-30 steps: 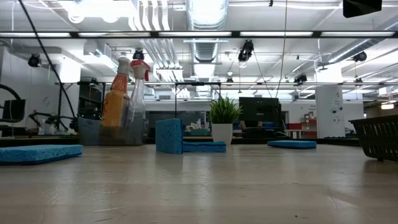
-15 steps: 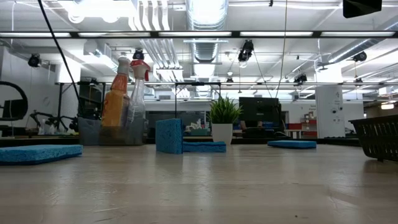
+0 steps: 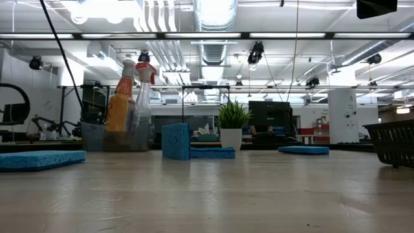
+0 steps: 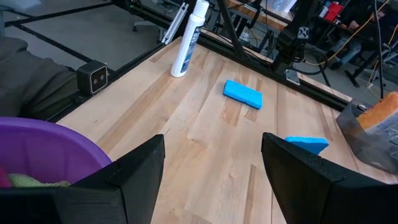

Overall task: Pick & Place Kitchen Items
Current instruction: Put the white plastic restorer bottle into the gray bin

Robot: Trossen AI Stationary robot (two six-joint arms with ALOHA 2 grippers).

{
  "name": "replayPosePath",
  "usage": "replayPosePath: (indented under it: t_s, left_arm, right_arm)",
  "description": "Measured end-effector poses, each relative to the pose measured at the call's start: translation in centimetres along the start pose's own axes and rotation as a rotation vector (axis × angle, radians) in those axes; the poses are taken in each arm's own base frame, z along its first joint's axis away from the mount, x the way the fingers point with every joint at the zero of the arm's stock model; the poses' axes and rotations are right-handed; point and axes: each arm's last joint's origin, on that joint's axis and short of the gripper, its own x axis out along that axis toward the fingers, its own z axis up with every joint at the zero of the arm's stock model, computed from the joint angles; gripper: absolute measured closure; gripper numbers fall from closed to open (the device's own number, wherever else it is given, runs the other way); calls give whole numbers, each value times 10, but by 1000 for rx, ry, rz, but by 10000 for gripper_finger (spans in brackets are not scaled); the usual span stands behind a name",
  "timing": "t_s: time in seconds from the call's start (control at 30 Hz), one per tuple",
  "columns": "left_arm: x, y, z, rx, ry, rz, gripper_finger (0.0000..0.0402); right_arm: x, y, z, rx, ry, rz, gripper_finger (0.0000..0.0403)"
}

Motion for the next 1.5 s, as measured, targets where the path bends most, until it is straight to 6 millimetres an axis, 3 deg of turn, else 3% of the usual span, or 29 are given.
replayPosePath:
  t_s: [0.23,0.53,1.13,1.27,1.5]
  left_arm:
    - [9,0,-4,1,39,10,170]
    - [10,1,-4,2,30,20,123]
    - [28,2,-8,13,48,48,122]
    - [28,2,-8,14,48,49,146]
    - [28,2,-7,39,44,48,237]
  right_arm:
    - [0,0,0,0,0,0,138]
    - [0,0,0,0,0,0,138]
    - [0,0,0,1,-1,0,138]
    - [0,0,0,1,-1,-1,138]
    - [0,0,0,1,-1,-1,138]
